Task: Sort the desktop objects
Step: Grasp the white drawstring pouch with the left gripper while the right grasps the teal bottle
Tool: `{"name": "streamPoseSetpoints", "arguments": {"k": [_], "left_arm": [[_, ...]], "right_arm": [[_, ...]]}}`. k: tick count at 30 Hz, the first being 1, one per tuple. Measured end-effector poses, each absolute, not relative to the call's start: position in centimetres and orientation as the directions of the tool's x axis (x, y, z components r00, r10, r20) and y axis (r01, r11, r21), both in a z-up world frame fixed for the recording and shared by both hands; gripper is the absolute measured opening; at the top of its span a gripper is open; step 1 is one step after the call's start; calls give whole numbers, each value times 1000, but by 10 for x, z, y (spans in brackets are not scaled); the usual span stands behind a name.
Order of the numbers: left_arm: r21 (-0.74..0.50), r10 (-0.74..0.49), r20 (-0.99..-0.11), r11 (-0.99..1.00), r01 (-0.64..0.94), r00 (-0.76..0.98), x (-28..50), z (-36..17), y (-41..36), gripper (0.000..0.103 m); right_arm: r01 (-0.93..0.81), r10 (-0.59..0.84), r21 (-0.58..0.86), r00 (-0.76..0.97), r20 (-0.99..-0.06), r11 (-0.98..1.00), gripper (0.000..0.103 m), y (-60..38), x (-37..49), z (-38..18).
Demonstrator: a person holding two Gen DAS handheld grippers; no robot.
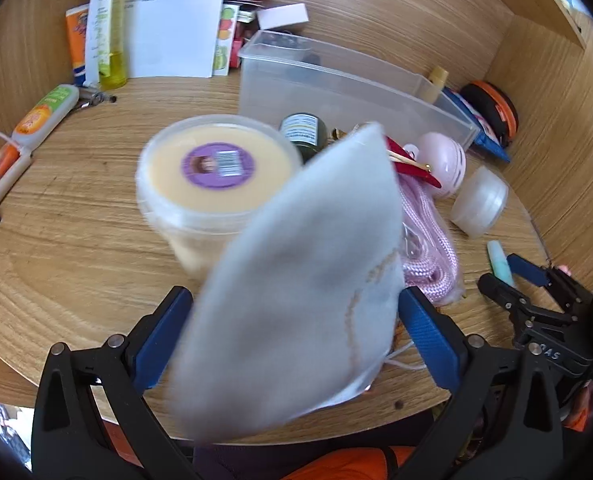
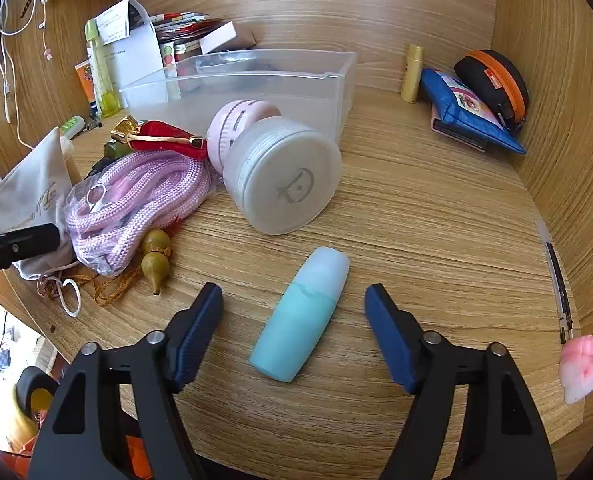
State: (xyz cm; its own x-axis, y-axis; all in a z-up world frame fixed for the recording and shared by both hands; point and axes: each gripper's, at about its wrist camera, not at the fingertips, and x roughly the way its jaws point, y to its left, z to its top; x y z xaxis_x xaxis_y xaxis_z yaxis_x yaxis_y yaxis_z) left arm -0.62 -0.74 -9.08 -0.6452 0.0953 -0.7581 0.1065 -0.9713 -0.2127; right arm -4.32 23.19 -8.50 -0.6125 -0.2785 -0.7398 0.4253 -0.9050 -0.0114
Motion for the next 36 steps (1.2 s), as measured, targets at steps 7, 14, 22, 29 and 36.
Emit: {"name": "streamPoseSetpoints", "arguments": {"k": [7,14,22,29,36], "left_arm": [[-59,-38,-751,-991,124,-660,-6,-96,12,97],[-77,-39,-734,-987,141,-678,-2,-93,7,69],[-132,-8,-719,-980,147,-695,3,-83,9,52],[-139,-8,-699,-979,147,-716,11,-72,10,49],[-118,-31,-671,-982,147,-741,16,-60,14,49]], "right_arm": [[430,-288,-10,-621,-729,-903,55,236,-44,-85],[445,-300,-11,-622,-723,-896,38,239,-44,-84],[431,-307,14,-620,-722,-902,23,245,-47,-84],[411,-327,55,-630,-704,-910,23,256,-48,-75],[415,-349,72,-647,-678,-907,23,262,-44,-62]]}}
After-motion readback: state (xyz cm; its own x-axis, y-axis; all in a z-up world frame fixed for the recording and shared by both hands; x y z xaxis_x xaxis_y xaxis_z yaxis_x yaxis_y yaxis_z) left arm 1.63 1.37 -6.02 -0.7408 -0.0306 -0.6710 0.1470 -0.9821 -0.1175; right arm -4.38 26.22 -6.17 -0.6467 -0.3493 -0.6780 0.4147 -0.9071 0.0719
